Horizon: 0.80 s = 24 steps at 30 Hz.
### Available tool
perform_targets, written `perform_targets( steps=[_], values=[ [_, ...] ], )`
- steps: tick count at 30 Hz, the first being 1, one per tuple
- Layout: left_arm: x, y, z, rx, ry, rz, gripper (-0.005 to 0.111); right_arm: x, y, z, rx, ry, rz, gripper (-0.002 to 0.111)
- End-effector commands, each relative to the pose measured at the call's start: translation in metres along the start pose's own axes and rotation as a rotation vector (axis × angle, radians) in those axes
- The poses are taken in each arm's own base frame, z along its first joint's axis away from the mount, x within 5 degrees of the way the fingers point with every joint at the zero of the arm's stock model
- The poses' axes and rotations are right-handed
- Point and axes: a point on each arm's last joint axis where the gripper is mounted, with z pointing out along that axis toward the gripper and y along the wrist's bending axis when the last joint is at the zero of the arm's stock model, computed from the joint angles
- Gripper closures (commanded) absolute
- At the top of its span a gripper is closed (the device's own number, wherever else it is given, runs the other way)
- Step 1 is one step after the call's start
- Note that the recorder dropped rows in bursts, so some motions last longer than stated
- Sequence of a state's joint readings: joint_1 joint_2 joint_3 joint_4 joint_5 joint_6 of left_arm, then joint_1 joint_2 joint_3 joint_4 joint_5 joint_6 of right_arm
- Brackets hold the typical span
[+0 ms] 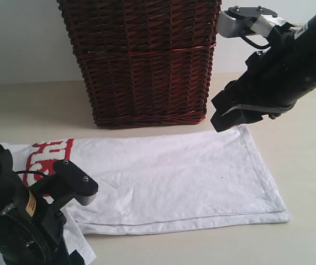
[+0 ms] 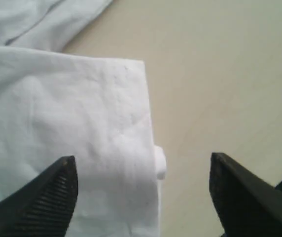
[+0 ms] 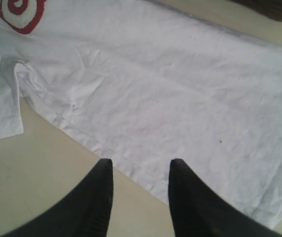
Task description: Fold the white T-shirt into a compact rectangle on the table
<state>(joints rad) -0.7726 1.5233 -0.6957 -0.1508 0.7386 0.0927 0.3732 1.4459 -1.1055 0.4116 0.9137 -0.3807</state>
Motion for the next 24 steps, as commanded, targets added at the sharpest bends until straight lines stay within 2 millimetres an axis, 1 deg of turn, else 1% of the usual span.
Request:
perform_targets(
  steps=[1, 5, 9, 13, 15, 17, 20, 24],
  values=[
    [-0.001, 0.0, -0.002, -0.017, -0.026, 0.006, 0.035, -0.003, 0.0, -0.003, 0.006, -0.019, -0.013, 0.07],
    [0.003, 0.0, 0.002, -0.011, -0.016, -0.004, 0.035, -0.003, 0.0, -0.003, 0.006, -0.021, -0.013, 0.07],
    [0.017, 0.002, 0.013, -0.015, 0.012, 0.021, 0.035, -0.003, 0.0, -0.003, 0.006, -0.021, -0.013, 0.07],
    [0.025, 0.003, 0.023, -0.014, -0.025, 0.001, 0.035, -0.003, 0.0, -0.003, 0.007, -0.023, -0.013, 0.07],
    [0.026, 0.001, 0.026, 0.01, -0.059, -0.045, 0.035, -0.003, 0.0, -0.003, 0.007, -0.023, -0.013, 0.07],
    [0.026, 0.0, 0.028, 0.027, -0.078, -0.05, 0.035, -0.003, 0.0, -0.003, 0.008, -0.025, -0.013, 0.07],
    [0.026, 0.002, 0.035, 0.012, -0.066, -0.023, 0.035, -0.003, 0.0, -0.003, 0.01, -0.029, -0.013, 0.07],
    [0.025, 0.007, 0.052, -0.023, -0.017, 0.009, 0.036, -0.003, 0.0, -0.003, 0.01, -0.029, -0.013, 0.07]
  ],
)
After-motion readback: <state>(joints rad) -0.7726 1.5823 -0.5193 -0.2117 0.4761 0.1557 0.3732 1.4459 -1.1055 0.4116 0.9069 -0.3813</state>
